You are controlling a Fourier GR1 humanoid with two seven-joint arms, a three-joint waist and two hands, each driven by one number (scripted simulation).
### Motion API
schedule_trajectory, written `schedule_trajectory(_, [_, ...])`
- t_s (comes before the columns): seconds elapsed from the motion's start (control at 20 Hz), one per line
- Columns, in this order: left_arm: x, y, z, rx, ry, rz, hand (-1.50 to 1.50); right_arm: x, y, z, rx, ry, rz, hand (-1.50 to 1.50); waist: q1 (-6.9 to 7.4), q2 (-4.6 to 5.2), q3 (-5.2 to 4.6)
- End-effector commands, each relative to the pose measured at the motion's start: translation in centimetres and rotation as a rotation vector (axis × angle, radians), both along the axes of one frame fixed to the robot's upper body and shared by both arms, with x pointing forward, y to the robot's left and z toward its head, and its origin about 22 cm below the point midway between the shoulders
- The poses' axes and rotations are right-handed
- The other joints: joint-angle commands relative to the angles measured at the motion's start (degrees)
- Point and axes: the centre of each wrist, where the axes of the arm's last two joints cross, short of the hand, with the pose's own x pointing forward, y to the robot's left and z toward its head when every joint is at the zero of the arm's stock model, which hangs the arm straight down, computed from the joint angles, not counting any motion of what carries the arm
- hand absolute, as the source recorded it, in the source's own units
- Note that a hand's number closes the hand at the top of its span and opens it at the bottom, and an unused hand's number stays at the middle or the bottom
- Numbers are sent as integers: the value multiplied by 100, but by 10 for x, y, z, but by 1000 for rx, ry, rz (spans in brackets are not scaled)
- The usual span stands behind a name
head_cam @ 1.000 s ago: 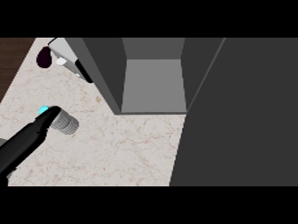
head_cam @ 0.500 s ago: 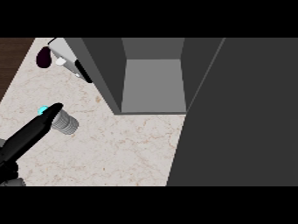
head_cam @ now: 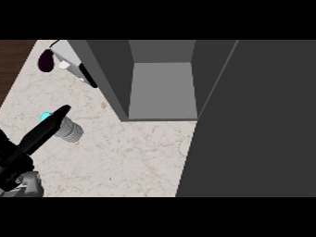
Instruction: Pick up the bottled water, place it into the cabinet and close the cabinet
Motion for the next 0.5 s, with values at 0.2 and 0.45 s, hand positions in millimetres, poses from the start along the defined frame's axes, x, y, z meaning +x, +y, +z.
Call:
schedule_trajectory(0.2, [6,18,-36,-14,29,-26,-150,-22,-13,15,-43,-71,-37,-150,12,-3,7])
schedule_trajectory(0.45, [24,8,-68,-25,22,-49,-150,-12,-10,10,-43,-68,-48,-150,9,6,7])
